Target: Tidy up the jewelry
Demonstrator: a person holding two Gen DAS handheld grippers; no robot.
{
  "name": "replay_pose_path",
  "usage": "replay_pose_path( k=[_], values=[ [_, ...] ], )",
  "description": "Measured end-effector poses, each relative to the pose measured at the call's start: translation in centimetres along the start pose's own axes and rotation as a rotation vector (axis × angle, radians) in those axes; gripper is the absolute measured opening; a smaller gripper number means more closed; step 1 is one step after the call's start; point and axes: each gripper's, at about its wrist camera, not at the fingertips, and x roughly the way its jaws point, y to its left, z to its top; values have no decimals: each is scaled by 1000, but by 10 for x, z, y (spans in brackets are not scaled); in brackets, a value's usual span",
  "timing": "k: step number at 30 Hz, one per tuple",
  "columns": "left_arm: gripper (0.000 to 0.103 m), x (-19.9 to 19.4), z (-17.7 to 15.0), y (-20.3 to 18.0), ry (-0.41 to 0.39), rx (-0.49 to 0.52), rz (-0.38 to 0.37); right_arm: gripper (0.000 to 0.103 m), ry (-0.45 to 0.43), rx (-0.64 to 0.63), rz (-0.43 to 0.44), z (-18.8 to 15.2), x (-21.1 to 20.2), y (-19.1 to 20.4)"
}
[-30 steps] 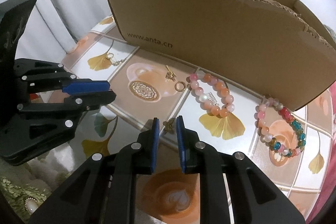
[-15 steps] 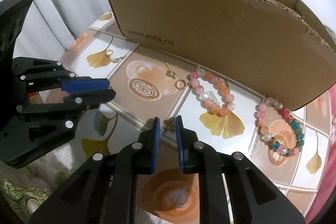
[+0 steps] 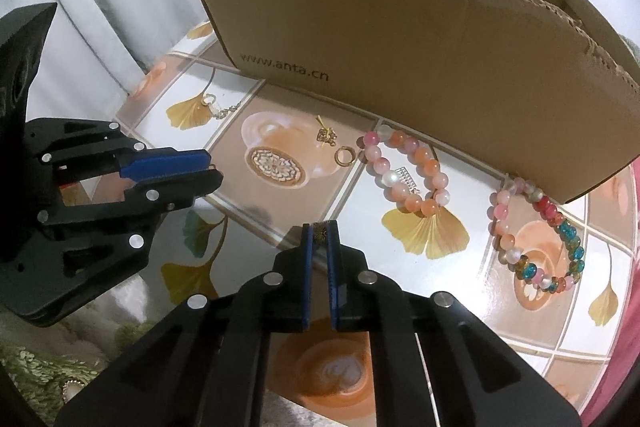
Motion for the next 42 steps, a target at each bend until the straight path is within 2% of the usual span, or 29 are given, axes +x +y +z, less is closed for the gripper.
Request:
replay_pose_path(
  k=[3, 5, 20, 22, 25, 26, 42],
  values=[
    [11, -1, 0, 0, -3, 0, -3, 7, -2, 12, 3, -2, -2, -3],
    [4, -2, 0, 0, -7, 2, -10, 7, -5, 14, 4, -3, -4, -5],
    [0, -6, 0, -1, 0, -15, -19, 7, -41, 8, -4, -7, -20, -11],
    [3, -8, -1, 0, 4, -20, -33, 7, -44, 8, -3, -8, -22, -11],
    [19, -10, -3, -1, 12, -11, -40, 7, -44, 9, -1, -10, -22, -13],
    [20, -10, -4, -2, 17, -4, -43, 7, -45, 10, 0, -10, -23, -14],
    [20, 1, -1, -13, 49, 59, -12, 7, -55, 23, 19, -13, -28, -26]
  ],
)
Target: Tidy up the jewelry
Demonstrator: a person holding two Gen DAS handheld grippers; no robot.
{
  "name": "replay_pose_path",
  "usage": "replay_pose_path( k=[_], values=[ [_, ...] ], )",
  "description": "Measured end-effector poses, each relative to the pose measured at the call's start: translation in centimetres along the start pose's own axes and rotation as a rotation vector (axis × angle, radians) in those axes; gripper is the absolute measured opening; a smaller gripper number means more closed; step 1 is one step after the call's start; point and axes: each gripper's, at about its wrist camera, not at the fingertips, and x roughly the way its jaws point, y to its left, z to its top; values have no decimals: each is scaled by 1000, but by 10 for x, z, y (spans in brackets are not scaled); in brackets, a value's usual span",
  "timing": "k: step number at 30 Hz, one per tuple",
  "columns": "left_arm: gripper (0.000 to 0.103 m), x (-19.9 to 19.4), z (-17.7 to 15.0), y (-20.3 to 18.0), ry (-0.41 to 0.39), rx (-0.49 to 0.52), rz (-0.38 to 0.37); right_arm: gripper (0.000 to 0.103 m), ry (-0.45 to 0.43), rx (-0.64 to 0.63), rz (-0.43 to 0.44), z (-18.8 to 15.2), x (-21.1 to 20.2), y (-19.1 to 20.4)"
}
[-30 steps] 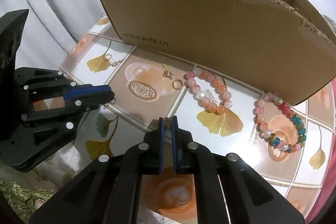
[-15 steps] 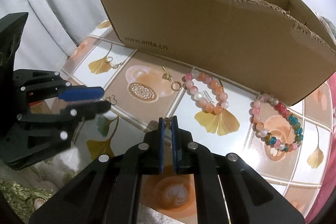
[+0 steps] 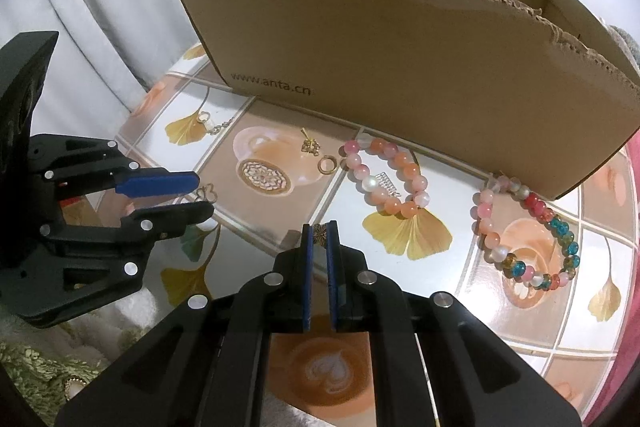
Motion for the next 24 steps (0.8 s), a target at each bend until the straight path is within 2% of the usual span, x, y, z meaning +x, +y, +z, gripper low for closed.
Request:
replay_pose_path(
  k=[3, 6, 24],
  values=[
    [18, 1, 0, 0, 2, 9, 2, 7, -3, 2, 2, 1, -1, -1],
    [11, 1, 0, -3, 1, 24, -1, 7, -3, 2, 2, 1, -1, -1],
    [10, -11, -1, -6, -38, 42, 0, 7, -30, -12, -8, 3, -14, -1]
  ],
)
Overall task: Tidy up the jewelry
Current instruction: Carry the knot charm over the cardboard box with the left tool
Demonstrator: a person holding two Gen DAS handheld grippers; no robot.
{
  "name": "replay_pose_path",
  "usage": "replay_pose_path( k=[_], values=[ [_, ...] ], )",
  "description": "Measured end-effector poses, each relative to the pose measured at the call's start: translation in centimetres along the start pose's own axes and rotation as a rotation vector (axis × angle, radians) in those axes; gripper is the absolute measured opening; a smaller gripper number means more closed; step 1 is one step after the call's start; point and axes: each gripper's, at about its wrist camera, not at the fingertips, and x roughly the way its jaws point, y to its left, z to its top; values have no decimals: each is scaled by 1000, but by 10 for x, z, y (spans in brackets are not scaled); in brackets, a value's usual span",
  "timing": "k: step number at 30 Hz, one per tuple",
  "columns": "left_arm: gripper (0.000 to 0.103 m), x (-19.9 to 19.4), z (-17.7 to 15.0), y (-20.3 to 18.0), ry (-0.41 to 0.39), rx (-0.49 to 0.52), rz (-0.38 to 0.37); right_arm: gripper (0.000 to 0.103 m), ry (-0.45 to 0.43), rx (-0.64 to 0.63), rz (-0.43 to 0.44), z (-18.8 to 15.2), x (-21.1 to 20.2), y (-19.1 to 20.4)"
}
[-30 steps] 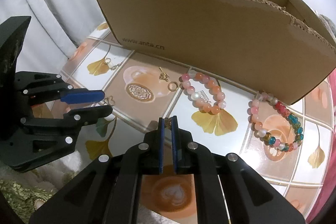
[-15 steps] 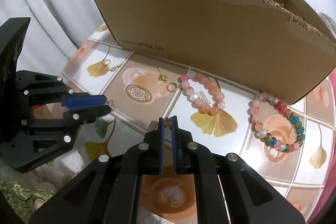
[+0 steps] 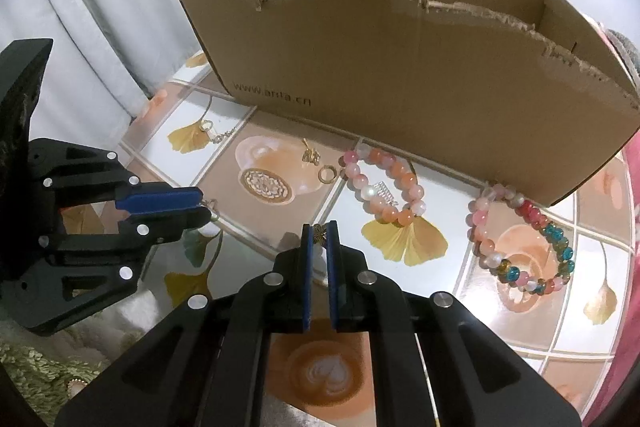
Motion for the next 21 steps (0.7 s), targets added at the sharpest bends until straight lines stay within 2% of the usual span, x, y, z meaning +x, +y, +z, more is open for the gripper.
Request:
replay_pose_path(
  k=[8, 12, 15, 18, 21],
  values=[
    [10, -24, 7, 3, -75, -5, 12, 7, -58, -8, -6, 7, -27, 2],
    [10, -49, 21, 8, -162, -2, 7, 7, -121, -14, 21, 22, -52, 0],
    [10, -68, 42, 16, -238, -11, -37, 7, -193, -50, 51, 45, -73, -1],
    [10, -90, 73, 27, -351, -22, -82, 7, -266, -99, 82, 77, -92, -8],
    [10, -88, 106, 38, -386, -1, -60, 7, -270, -106, 108, 115, -92, -27]
  ],
)
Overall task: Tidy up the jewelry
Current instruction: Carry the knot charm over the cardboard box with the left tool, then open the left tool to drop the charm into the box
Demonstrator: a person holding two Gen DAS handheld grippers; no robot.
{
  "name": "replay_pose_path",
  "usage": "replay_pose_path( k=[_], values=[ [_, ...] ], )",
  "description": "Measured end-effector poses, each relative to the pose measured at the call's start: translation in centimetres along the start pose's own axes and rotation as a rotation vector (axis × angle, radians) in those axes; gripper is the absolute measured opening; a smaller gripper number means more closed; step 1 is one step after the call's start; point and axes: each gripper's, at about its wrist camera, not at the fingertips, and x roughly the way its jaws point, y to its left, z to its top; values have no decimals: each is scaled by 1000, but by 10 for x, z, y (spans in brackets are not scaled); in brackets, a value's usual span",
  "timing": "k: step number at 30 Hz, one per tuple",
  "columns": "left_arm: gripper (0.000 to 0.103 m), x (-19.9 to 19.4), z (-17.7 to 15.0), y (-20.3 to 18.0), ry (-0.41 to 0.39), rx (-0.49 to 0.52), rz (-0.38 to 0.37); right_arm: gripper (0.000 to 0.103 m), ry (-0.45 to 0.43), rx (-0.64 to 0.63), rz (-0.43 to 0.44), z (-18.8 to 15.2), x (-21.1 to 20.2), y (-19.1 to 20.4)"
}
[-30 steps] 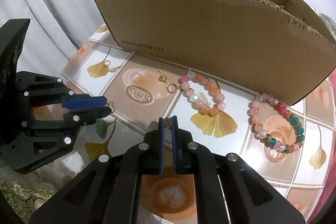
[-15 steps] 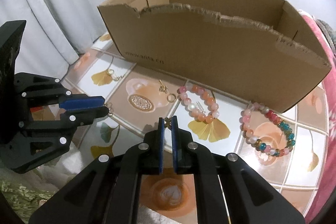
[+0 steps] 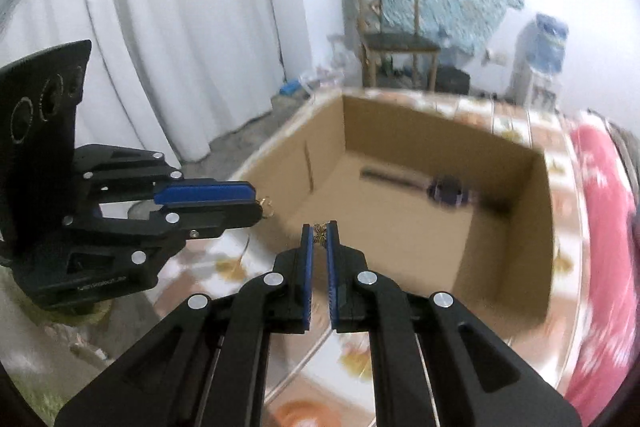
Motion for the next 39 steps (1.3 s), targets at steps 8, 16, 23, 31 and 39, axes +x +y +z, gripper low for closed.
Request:
replay_pose_path(
  k=[8, 16, 23, 31, 39],
  values=[
    [10, 110, 36, 54, 271, 45, 48, 7, 368, 200, 111, 51, 116, -82],
    [10, 161, 38, 77, 432, -8, 81, 7, 520, 309, 120, 42, 175, -107],
    [16, 164, 40, 77, 422, -27, 97, 11, 503, 372, 128, 41, 175, -118],
    [36, 128, 48, 81, 321, -51, 108, 23, 388, 385, 122, 50, 127, -126],
    [58, 23, 33, 86, 107, -128, 139, 37, 94, 276, 211, 43, 8, -95]
  ],
)
